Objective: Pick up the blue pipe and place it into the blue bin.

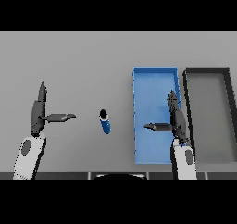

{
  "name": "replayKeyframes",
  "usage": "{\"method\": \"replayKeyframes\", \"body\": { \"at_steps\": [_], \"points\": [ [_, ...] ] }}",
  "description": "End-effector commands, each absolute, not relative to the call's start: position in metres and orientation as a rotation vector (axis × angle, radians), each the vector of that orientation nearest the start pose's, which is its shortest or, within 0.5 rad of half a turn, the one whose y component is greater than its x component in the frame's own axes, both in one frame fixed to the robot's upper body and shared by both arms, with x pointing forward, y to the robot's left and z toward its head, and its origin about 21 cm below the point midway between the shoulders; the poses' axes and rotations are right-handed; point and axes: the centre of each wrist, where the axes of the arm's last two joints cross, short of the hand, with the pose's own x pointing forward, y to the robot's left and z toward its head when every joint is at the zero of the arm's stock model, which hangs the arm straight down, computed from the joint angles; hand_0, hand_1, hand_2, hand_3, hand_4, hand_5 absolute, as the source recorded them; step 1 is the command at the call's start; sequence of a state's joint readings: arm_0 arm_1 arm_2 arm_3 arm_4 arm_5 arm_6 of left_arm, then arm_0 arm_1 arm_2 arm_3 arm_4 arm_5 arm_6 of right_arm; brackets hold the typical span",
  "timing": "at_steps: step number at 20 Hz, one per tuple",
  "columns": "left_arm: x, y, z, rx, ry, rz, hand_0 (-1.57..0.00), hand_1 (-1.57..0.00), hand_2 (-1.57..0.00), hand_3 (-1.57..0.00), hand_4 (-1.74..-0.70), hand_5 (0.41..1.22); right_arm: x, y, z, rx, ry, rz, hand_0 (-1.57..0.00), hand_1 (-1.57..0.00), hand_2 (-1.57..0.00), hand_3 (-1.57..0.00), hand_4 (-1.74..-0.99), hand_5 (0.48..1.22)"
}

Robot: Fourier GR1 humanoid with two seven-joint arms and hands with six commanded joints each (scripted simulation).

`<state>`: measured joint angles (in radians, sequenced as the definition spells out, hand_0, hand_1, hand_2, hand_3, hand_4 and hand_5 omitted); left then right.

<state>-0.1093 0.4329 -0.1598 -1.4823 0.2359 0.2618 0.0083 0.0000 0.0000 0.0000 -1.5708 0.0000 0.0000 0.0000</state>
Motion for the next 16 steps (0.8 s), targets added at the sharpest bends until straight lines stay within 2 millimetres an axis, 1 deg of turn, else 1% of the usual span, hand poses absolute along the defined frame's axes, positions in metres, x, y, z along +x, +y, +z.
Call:
{"method": "replayKeyframes", "body": {
  "at_steps": [1, 6, 7, 8, 9, 11, 12, 14, 16],
  "points": [
    [0.272, 0.291, 0.027, 0.250, -1.555, -0.086, 0.00, 0.00, 0.00, 0.00, -1.01, 0.586, 0.248, -0.228, -0.003, -0.001, -1.571, -0.001, 0.00, 0.00, 0.00, 0.00, -1.222, 0.603],
    [0.271, 0.290, 0.025, 0.247, -1.556, -0.086, 0.00, 0.00, 0.00, 0.00, -1.01, 0.586, 0.247, -0.230, -0.003, 0.003, -1.574, -0.002, 0.00, 0.00, 0.00, 0.00, -1.222, 0.603],
    [0.260, 0.299, 0.023, 0.201, -1.581, -0.245, 0.00, 0.00, 0.00, 0.00, -1.01, 0.586, 0.237, -0.239, 0.000, -0.046, -1.628, 0.119, 0.00, 0.00, 0.00, 0.00, -1.222, 0.603],
    [0.256, 0.309, 0.024, 0.172, -1.586, -0.337, 0.00, 0.00, 0.00, 0.00, -1.01, 0.588, 0.231, -0.242, 0.003, -0.056, -1.661, 0.191, 0.00, 0.00, 0.00, 0.00, -1.227, 0.603],
    [0.251, 0.314, 0.026, 0.155, -1.584, -0.400, 0.00, 0.00, 0.00, 0.00, -1.01, 0.588, 0.226, -0.242, 0.008, -0.061, -1.673, 0.228, 0.00, 0.00, 0.00, 0.00, -1.230, 0.601],
    [0.247, 0.320, 0.027, 0.141, -1.579, -0.452, 0.00, 0.00, 0.00, 0.00, -1.01, 0.589, 0.224, -0.244, 0.009, -0.072, -1.642, 0.275, 0.00, 0.00, 0.00, 0.00, -1.232, 0.599],
    [0.249, 0.323, 0.029, 0.144, -1.567, -0.461, 0.00, 0.00, 0.00, 0.00, -1.01, 0.587, 0.222, -0.244, 0.009, -0.069, -1.647, 0.284, 0.00, 0.00, 0.00, 0.00, -1.231, 0.599],
    [0.244, 0.322, 0.028, 0.107, -1.570, -0.478, 0.00, 0.00, 0.00, 0.00, -1.01, 0.589, 0.223, -0.243, 0.011, -0.087, -1.637, 0.293, 0.00, 0.00, 0.00, 0.00, -1.226, 0.593],
    [0.247, 0.322, 0.025, 0.039, -1.563, -0.489, 0.00, 0.00, 0.00, 0.00, -1.02, 0.594, 0.223, -0.246, 0.012, -0.088, -1.631, 0.297, 0.00, 0.00, 0.00, 0.00, -1.218, 0.589]
  ]
}}
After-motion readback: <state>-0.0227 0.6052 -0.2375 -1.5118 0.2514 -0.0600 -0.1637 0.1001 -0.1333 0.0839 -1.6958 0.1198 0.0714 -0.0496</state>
